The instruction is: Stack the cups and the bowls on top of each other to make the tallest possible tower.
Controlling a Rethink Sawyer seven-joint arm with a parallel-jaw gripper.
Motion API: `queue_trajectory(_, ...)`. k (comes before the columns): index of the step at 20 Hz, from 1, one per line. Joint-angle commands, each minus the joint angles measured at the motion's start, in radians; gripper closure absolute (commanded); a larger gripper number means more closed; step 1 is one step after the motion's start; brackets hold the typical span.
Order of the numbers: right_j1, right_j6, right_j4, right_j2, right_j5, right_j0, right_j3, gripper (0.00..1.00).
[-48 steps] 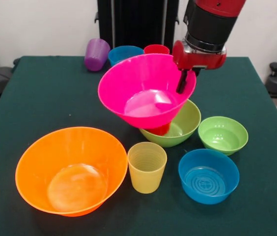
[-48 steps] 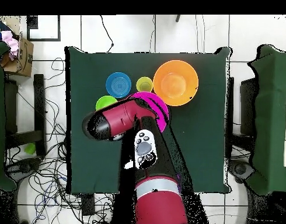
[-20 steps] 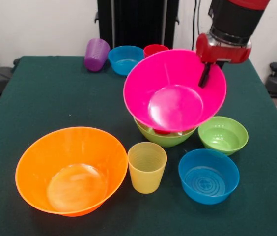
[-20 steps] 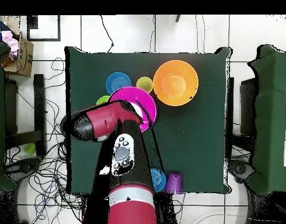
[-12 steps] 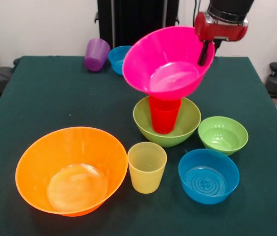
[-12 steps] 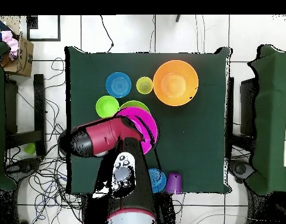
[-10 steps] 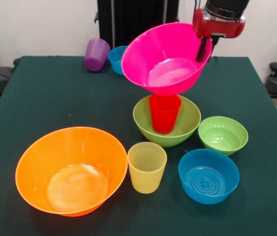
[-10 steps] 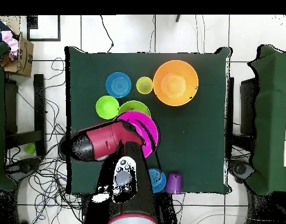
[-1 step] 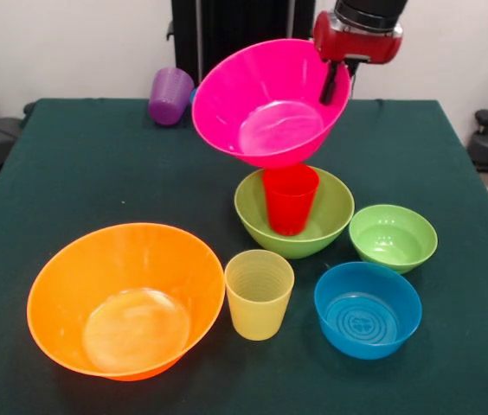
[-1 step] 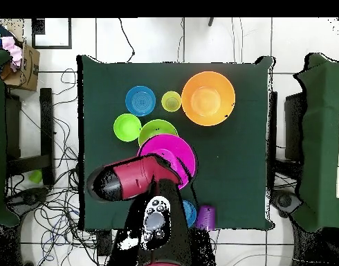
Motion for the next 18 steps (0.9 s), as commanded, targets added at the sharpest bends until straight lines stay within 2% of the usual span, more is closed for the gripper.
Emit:
queue_trajectory(1, 0.069, 0.103, -0.074, -0.026, -0.063, 0.016, -0.036, 1.0)
queue_trajectory(5, 0.105, 0.124, -0.059, -0.046, -0.067, 0.043, -0.084, 1.0)
queue_trajectory(18, 0.092, 0.124, 0.004, -0.068, -0.015, 0.078, -0.123, 1.0)
